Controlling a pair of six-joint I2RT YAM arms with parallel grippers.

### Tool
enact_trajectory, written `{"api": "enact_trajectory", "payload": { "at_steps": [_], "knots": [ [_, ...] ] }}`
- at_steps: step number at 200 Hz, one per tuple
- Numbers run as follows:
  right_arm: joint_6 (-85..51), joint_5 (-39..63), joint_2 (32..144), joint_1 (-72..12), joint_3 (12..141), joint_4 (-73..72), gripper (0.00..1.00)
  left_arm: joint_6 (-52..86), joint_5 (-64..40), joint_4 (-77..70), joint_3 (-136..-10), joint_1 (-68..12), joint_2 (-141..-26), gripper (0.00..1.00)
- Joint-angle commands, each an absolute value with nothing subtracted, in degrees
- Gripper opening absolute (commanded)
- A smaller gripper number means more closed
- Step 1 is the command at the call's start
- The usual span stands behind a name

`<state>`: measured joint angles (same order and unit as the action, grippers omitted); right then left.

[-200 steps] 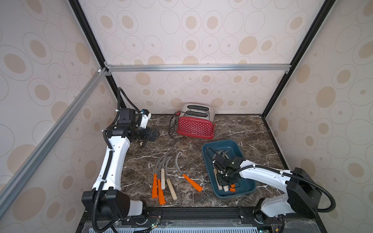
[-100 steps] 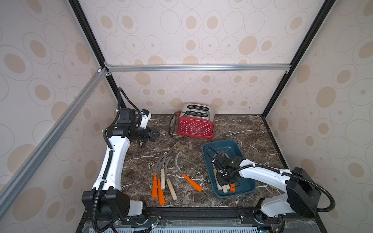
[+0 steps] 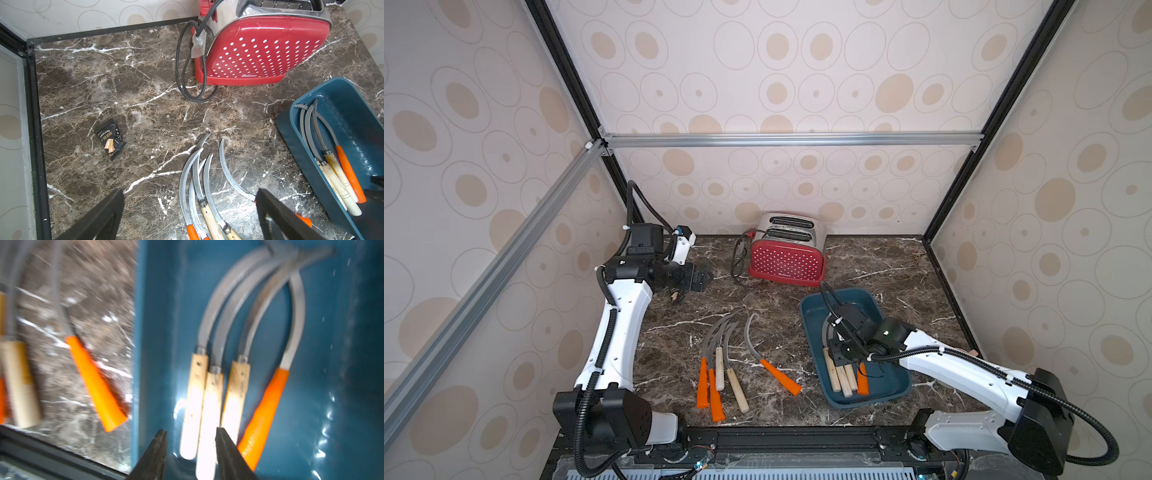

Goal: Put small sickles into storage boxes
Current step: Place the sickle in the storage box, then pick up the sickle at the center of the board.

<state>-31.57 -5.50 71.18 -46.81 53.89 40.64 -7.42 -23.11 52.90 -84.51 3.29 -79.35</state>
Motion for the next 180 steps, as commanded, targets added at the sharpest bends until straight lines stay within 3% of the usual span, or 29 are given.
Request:
{"api": "enact_trajectory", "payload": {
  "at_steps": [1, 37, 139, 180],
  "knots": [
    [-27.87, -1.27, 72.18, -46.43, 57.27, 35.69, 0.43, -8.46, -23.45, 54.73, -86.22, 3.60, -79.40, 0.99],
    [-24.57, 8.42, 79.05, -48.37, 62.86, 34.16, 0.45, -7.14, -19.73, 54.82, -86.20, 3.69, -79.72, 0.99],
    [-18.56, 16.44, 92.95, -53.64, 71.89, 41.30, 0.49, -4.20, -18.52, 56.41, -87.01, 3.72, -79.10, 0.99],
    [-17.25, 15.33, 98.17, -55.80, 74.32, 43.69, 0.50, -5.20, -18.05, 56.12, -86.36, 3.71, -78.84, 0.99]
  ]
}}
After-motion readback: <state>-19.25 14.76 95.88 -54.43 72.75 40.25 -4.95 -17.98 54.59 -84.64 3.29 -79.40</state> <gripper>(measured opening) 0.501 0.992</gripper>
